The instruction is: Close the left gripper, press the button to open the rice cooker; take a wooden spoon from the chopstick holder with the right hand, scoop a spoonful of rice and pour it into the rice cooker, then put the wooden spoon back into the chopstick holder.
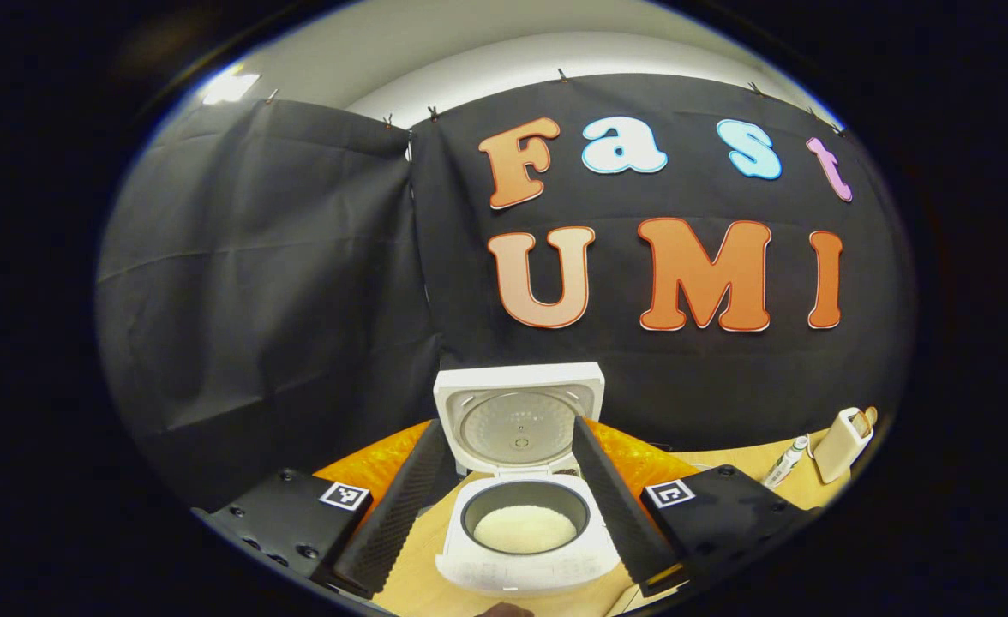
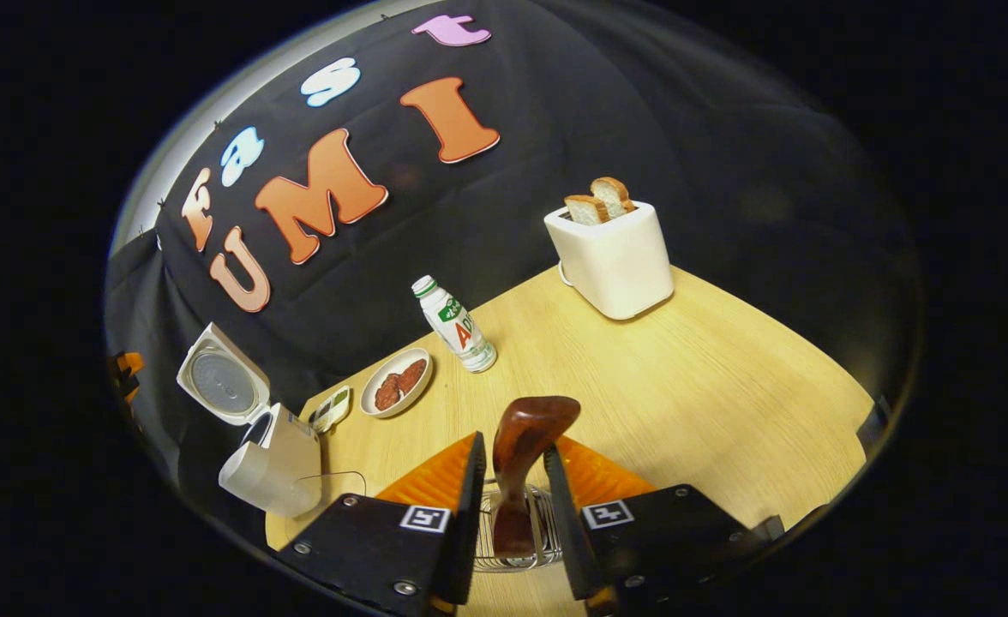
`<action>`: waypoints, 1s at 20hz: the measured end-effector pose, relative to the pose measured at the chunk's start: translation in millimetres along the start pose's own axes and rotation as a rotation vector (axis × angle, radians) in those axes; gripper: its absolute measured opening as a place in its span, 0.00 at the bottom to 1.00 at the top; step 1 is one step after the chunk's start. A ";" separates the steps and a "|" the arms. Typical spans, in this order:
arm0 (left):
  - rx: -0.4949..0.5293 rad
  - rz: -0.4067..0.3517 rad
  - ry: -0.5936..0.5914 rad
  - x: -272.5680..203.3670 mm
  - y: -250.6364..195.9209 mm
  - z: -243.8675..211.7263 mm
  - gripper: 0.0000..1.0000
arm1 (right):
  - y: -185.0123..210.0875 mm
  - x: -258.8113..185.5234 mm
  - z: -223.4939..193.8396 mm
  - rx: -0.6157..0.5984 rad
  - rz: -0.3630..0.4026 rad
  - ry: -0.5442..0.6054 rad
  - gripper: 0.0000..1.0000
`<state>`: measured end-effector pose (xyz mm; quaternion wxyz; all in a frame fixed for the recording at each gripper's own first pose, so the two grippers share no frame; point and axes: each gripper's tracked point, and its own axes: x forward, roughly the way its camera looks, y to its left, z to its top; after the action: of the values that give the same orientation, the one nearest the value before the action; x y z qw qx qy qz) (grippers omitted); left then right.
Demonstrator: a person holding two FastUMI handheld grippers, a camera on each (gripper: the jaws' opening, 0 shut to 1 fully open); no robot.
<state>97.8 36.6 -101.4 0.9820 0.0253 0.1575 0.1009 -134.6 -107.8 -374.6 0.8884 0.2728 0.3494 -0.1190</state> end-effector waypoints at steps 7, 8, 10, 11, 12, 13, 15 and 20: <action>0.030 -0.055 0.039 89.9 10.8 24.5 1.00 | -1.8 -44.5 52.0 -0.039 -0.116 -0.144 0.83; 0.019 -0.071 0.049 104.9 10.4 27.8 1.00 | 6.5 -53.1 61.7 -0.046 -0.109 -0.176 0.84; -0.014 -0.097 0.063 134.9 8.3 34.8 1.00 | 23.5 -70.7 90.1 -0.085 -0.101 -0.282 0.88; -0.011 -0.093 0.072 149.2 11.5 36.1 1.00 | 30.2 -79.0 100.3 -0.112 -0.103 -0.317 0.92; -0.008 -0.091 0.071 162.4 13.0 38.8 1.00 | 38.8 -84.5 108.1 -0.142 -0.106 -0.338 0.93; -0.009 -0.099 0.074 176.8 11.8 40.9 1.00 | 46.5 -89.3 114.3 -0.177 -0.112 -0.350 0.93; -0.019 -0.111 0.091 203.0 8.7 38.9 1.00 | 69.5 -99.4 128.4 -0.237 -0.104 -0.381 0.94; -0.003 -0.113 0.188 254.1 0.5 12.8 1.00 | 114.3 -121.2 155.1 -0.326 -0.077 -0.472 0.95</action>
<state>338.1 89.2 -166.5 0.9671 0.0054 0.2497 0.0477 -90.6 -99.3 -151.3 0.9722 0.0775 0.1576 -0.1551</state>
